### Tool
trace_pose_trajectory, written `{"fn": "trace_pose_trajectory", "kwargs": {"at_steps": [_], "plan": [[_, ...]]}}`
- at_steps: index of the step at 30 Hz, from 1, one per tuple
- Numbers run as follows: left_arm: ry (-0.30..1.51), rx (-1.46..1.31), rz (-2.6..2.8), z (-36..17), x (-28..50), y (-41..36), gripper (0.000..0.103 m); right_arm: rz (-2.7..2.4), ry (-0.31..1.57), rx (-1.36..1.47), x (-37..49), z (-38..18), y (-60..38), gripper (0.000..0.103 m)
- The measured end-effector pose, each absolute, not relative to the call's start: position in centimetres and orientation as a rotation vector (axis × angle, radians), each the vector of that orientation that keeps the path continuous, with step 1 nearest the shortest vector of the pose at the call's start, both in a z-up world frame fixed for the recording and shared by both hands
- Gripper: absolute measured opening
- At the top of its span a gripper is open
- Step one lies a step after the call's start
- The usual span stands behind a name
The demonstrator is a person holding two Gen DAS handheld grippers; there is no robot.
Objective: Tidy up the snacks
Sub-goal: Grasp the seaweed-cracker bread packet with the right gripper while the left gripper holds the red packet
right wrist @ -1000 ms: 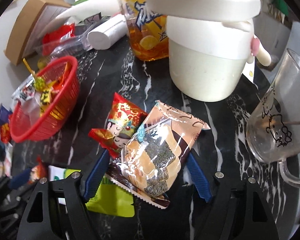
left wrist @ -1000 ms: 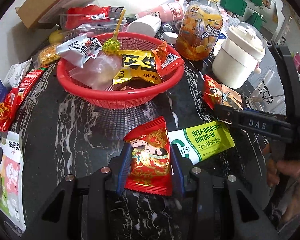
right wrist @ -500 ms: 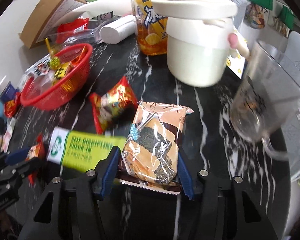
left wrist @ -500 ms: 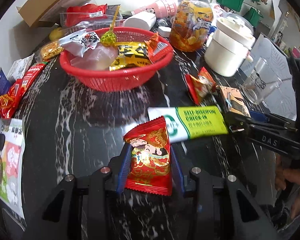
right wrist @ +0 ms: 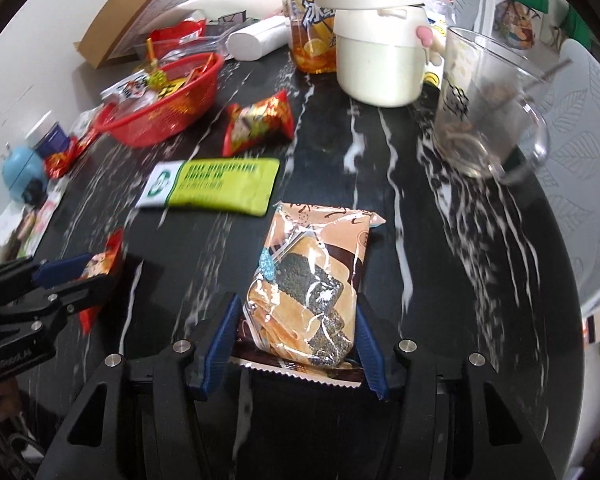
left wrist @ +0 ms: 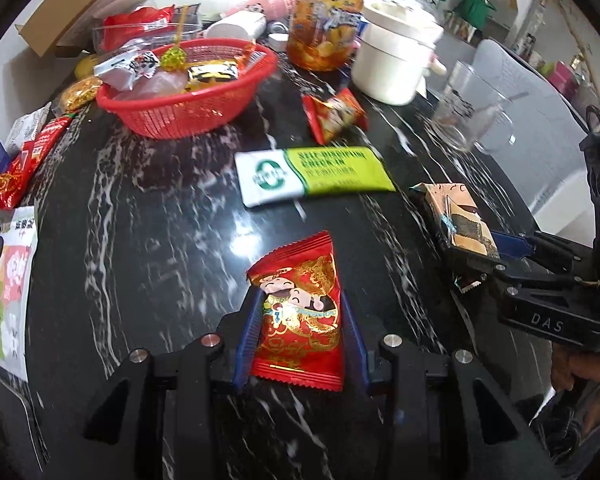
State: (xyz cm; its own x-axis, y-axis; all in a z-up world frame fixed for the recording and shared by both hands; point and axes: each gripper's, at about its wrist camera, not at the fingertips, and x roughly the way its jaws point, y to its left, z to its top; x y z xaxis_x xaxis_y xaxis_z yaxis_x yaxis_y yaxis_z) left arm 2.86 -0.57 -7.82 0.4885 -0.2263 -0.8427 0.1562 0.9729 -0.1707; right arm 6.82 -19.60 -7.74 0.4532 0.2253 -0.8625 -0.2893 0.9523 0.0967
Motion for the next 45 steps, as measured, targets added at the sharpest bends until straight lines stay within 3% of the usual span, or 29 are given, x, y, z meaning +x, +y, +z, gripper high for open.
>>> {"fn": "trace_pose_trajectory", "kwargs": {"at_steps": [8, 13, 28, 32, 45], "plan": [[1.053, -0.035, -0.265, -7.9, 0.9, -1.6, 0.039, 0.327, 1.073, -0.049, 3.2, -7.8, -20.2, 0.057], [1.081, -0.019, -0.241, -8.7, 1.1, -2.0, 0.041, 0.306, 1.073, -0.049, 3.3, -8.2, -20.1, 0.069], [1.049, -0.010, -0.216, -8.8, 0.9, -1.9, 0.040, 0.249, 1.051, -0.131, 4.4, -8.6, -18.9, 0.070], [1.041, -0.001, -0.220, -8.7, 0.9, -2.0, 0.040, 0.259, 1.025, -0.172, 4.0, -8.6, -18.6, 0.054], [1.053, -0.027, -0.225, -8.5, 0.9, -1.9, 0.039, 0.296, 1.017, -0.119, 2.8, -8.3, -19.2, 0.052]]}}
